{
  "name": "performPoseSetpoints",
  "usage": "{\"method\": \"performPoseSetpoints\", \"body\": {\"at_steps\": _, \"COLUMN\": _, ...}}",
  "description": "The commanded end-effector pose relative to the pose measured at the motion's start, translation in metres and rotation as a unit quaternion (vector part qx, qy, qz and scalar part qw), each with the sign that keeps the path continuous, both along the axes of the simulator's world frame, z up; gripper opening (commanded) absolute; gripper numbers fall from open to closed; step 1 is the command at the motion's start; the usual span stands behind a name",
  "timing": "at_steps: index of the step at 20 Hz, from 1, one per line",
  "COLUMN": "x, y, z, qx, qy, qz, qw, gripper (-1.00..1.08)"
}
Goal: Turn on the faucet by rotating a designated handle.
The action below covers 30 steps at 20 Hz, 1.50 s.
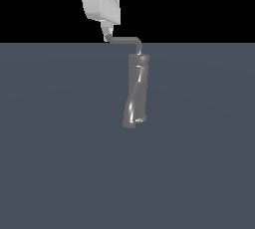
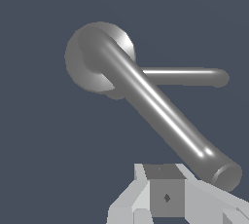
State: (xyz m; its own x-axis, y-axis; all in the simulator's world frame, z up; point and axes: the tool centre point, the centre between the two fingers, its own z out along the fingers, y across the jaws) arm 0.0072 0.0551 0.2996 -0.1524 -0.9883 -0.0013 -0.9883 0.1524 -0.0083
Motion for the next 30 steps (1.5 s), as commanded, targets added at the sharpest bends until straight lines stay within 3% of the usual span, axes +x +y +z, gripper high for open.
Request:
{"method": "performPoseSetpoints", "body": {"at_steps": 1, "x": -0.008, "y": -0.008, "z": 0.0, "qx": -0.001, "qy": 0.003, "qz": -0.004, "qw": 1.0, "gripper": -1.0}}
{"method": "performPoseSetpoints", "body": {"at_steps": 20, "x": -0.053, "y": -0.034, "z": 0.0, "qx": 0.0, "qy": 0.004, "qz": -0.003, "qw": 1.0, "gripper": -1.0}}
{"method": "performPoseSetpoints", "body": {"at_steps": 22, "x": -0.05, "y": -0.029, "z": 0.0, "qx": -0.001, "qy": 0.003, "qz": 0.0, "qw": 1.0, "gripper": -1.0}}
{"method": "performPoseSetpoints", "body": {"at_steps": 30, "x": -0.062, "y": -0.079, "z": 0.0, "qx": 0.0, "qy": 0.004, "qz": -0.002, "qw": 1.0, "gripper": -1.0}}
